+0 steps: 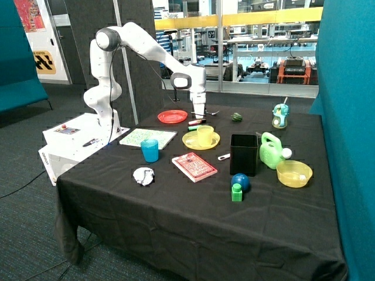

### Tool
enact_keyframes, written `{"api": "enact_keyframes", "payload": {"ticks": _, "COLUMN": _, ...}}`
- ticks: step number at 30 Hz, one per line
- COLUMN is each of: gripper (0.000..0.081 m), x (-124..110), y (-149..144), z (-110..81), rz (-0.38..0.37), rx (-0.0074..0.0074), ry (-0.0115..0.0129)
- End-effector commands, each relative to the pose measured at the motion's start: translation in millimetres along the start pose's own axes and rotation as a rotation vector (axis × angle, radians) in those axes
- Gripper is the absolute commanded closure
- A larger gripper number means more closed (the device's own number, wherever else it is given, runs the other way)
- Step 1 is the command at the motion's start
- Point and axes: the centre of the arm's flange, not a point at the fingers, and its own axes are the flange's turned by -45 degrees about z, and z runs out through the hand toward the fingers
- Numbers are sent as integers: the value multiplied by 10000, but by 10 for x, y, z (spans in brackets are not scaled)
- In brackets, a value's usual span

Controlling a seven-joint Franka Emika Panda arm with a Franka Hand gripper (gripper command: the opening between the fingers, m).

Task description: Put a highlighter on each book

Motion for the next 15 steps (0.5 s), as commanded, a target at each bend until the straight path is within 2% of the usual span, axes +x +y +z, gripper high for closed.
{"api": "enact_keyframes", "payload": {"ticks": 1, "gripper": 469, "x": 82, "y": -62, "z": 195, "rz": 2, "rx": -43, "ry": -15}}
{"api": "enact_keyframes", "payload": {"ticks": 6, "gripper": 547, "x": 87, "y": -85, "z": 258, "rz": -1, "rx": -43, "ry": -15}}
{"api": "enact_keyframes", "payload": {"ticks": 15, "gripper": 553, "x": 89, "y": -82, "z": 293, "rz": -127, "rx": -42, "ry": -15}}
